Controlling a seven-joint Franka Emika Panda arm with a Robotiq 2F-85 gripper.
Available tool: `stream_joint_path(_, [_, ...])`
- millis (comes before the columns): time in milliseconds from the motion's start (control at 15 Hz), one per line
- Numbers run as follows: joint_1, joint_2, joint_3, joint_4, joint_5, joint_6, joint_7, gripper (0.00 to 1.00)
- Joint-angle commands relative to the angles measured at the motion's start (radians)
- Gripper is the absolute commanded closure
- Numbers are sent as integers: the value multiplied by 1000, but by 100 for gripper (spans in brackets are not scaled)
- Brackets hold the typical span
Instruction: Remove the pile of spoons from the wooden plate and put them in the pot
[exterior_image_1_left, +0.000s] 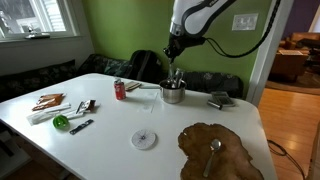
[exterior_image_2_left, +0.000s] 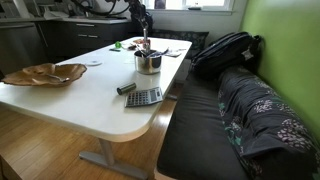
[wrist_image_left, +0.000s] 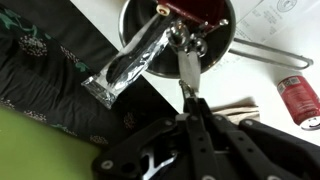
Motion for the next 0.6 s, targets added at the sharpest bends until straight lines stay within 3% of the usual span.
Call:
stream_joint_path(0, [59, 120, -69, 170, 17, -52, 16, 99])
stream_joint_path(67, [49, 61, -60, 79, 30, -9, -16, 96])
stream_joint_path(533, [57, 137, -59, 168, 59, -27, -32, 99])
